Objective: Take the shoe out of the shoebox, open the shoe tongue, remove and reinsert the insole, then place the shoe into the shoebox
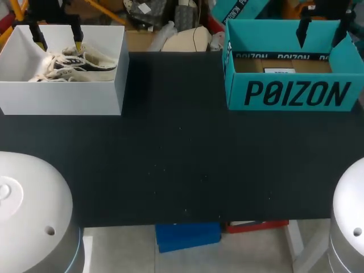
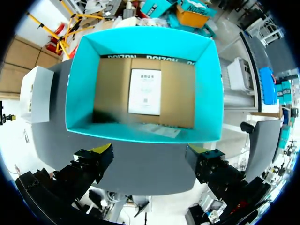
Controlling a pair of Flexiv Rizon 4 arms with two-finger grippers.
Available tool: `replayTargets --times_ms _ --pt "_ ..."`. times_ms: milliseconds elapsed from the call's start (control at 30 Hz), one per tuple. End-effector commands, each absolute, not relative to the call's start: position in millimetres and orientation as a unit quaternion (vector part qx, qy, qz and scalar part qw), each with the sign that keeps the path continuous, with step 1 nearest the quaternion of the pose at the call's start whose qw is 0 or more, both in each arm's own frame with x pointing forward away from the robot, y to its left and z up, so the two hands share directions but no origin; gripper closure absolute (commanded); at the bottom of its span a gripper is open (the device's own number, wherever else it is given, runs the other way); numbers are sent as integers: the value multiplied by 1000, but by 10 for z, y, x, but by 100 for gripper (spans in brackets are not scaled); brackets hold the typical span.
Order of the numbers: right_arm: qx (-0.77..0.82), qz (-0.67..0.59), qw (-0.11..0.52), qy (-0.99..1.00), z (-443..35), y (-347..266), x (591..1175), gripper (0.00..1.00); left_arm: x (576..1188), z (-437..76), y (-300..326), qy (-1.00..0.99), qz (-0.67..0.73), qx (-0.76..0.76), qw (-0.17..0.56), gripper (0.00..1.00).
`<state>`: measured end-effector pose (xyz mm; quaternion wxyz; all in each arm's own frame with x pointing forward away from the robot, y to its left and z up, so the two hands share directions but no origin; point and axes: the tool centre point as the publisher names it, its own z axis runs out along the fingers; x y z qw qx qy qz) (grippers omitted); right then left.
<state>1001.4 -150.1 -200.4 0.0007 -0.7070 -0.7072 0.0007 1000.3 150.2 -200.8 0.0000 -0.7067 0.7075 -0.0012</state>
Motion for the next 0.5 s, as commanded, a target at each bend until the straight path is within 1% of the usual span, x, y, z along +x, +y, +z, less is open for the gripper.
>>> replayTargets --times_ms 33,100,233,300,367,400,467,500 --pt "-707 1 1 -707 -2004 -1501 10014 0 10002 -1991 1471 726 -5 -688 2 0" --pt "-707 1 1 -707 -2004 -1501 10014 0 10005 -1963 1403 775 -31 -631 -5 0" --pt "-707 1 1 -707 -2004 -1501 10014 0 10004 -1856 1329 881 -67 -467 40 0" --pt "-707 1 1 -707 -2004 -1501 10014 0 9998 -1819 1316 941 -77 -329 26 0" --pt "-707 1 1 -707 -2004 -1501 10014 0 9959 -1827 1341 983 -58 -164 52 0" --pt "-707 1 1 -707 -2004 -1501 10014 0 9937 -1843 1371 990 -45 -107 78 0" --pt "-707 1 1 -707 -2004 -1501 10014 0 9978 -1860 1418 990 -19 -81 118 0" --pt "-707 1 1 -707 -2004 -1501 10014 0 9978 -1860 1418 990 -19 -65 121 0"
